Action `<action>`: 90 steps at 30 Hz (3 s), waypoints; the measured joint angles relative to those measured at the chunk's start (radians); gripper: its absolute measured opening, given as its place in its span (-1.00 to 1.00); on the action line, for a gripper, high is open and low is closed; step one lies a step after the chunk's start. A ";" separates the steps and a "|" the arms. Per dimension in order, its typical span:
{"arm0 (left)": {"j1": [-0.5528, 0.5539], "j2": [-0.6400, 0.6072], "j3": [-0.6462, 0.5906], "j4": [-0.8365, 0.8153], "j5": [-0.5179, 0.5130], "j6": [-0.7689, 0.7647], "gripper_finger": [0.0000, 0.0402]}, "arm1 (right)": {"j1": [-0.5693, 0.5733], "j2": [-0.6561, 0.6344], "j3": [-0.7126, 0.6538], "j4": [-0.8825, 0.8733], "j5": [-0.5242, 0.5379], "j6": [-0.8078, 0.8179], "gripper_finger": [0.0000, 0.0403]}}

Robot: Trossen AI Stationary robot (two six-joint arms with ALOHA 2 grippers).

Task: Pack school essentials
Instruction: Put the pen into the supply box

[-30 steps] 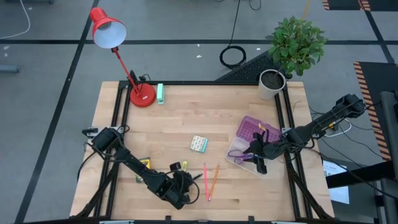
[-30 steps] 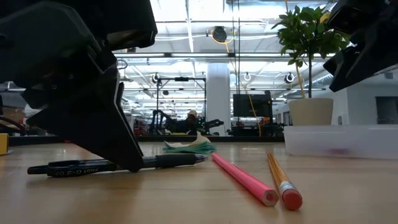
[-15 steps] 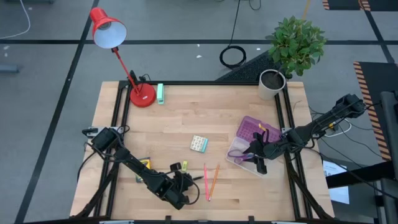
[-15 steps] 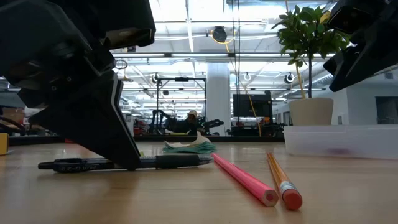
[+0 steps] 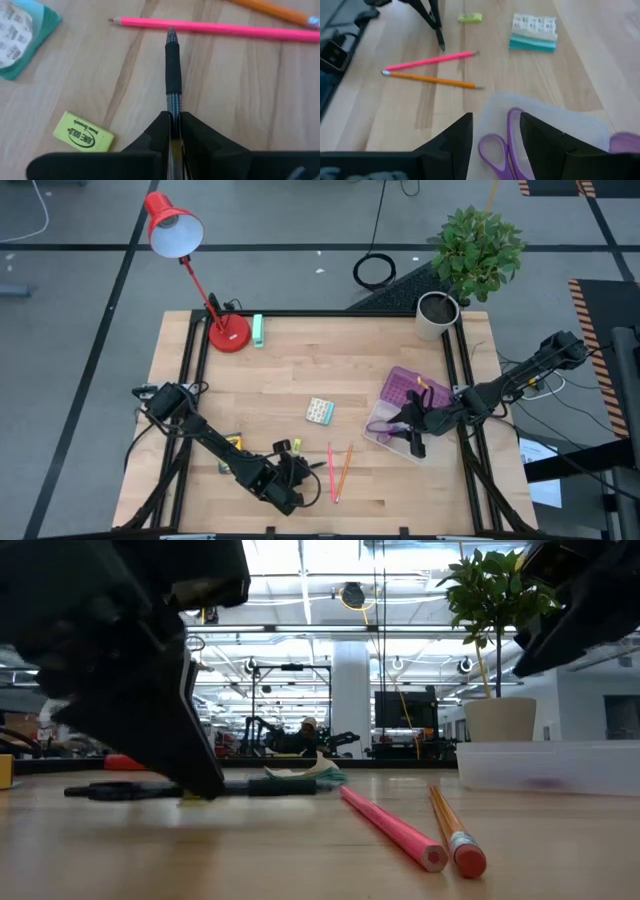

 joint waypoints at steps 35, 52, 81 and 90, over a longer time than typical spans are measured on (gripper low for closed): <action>0.208 -0.391 0.001 -0.106 -0.035 0.581 -0.77 | 0.004 0.499 0.316 0.513 0.215 -0.608 -0.16; 0.179 -0.390 0.001 -0.118 0.017 0.513 -0.77 | -0.039 0.594 0.345 0.555 0.210 -0.576 0.25; 0.181 -0.390 0.001 -0.114 0.017 0.504 -0.77 | -0.097 0.695 0.345 0.746 0.153 -0.657 0.04; 0.181 -0.390 0.001 -0.115 0.017 0.500 -0.77 | -0.104 0.730 0.345 0.792 0.153 -0.655 -0.13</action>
